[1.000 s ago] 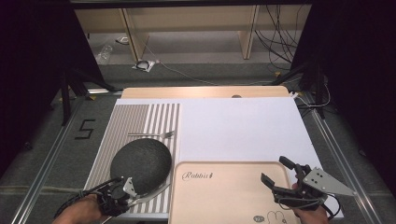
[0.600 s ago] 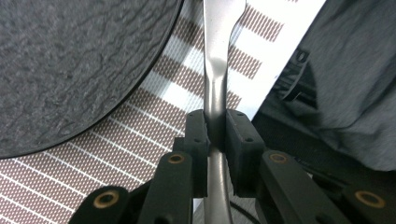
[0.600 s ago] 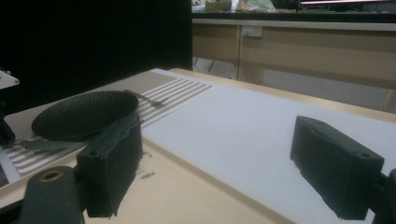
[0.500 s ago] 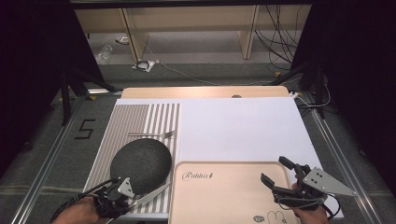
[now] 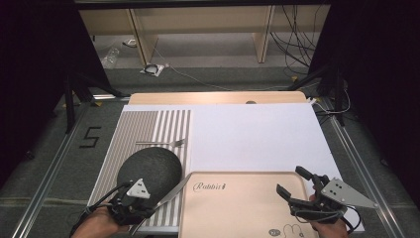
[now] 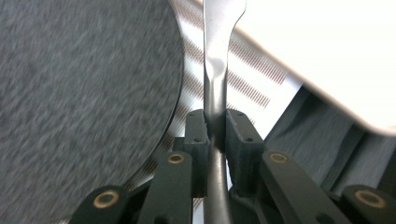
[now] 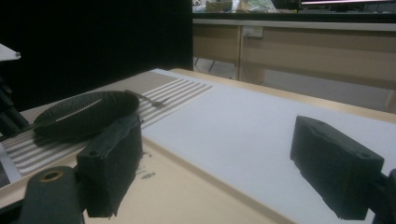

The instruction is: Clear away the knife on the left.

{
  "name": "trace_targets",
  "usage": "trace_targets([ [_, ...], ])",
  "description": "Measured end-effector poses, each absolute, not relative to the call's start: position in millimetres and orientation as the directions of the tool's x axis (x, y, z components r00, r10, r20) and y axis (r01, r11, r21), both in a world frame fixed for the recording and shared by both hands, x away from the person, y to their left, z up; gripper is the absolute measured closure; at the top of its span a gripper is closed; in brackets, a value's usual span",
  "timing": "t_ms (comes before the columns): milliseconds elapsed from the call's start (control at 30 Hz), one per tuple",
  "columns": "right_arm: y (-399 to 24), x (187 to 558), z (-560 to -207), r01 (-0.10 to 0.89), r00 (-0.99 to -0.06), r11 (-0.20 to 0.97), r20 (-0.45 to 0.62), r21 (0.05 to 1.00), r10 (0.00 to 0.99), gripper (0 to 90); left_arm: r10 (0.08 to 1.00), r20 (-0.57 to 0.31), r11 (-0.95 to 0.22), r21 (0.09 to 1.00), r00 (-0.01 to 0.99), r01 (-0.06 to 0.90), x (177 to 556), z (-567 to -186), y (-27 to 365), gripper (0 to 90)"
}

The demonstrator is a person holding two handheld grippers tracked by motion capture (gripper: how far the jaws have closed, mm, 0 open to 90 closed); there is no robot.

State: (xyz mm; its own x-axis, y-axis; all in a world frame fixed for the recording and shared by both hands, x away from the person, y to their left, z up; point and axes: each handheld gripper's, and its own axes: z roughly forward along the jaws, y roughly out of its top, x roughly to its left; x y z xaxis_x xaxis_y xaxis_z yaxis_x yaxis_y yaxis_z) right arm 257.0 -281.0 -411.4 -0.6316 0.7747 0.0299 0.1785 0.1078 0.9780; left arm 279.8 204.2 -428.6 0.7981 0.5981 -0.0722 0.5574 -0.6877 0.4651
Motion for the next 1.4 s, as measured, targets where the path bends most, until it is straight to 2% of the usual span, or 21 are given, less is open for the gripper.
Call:
trace_targets([
  [600, -282.4, 254.7, -409.4, 0.160, -0.630, 0.097, 0.026, 0.982, 0.776, 17.9, 0.582, -0.100, -0.645, 0.548, 0.807, 0.533, 284.7, -425.5, 157.1, 79.1],
  [833, -282.6, 254.5, -408.9, 0.154, -0.633, 0.096, 0.024, 0.983, 0.774, 17.9, 0.586, -0.124, -0.635, 0.543, 0.801, 0.549, 284.7, -423.9, 143.4, 79.1],
  [1400, -282.6, 254.0, -408.6, 0.154, -0.634, 0.097, 0.023, 0.983, 0.773, 17.9, 0.508, -0.144, -0.702, 0.503, 0.849, 0.505, 275.7, -423.4, 94.8, 79.1],
])
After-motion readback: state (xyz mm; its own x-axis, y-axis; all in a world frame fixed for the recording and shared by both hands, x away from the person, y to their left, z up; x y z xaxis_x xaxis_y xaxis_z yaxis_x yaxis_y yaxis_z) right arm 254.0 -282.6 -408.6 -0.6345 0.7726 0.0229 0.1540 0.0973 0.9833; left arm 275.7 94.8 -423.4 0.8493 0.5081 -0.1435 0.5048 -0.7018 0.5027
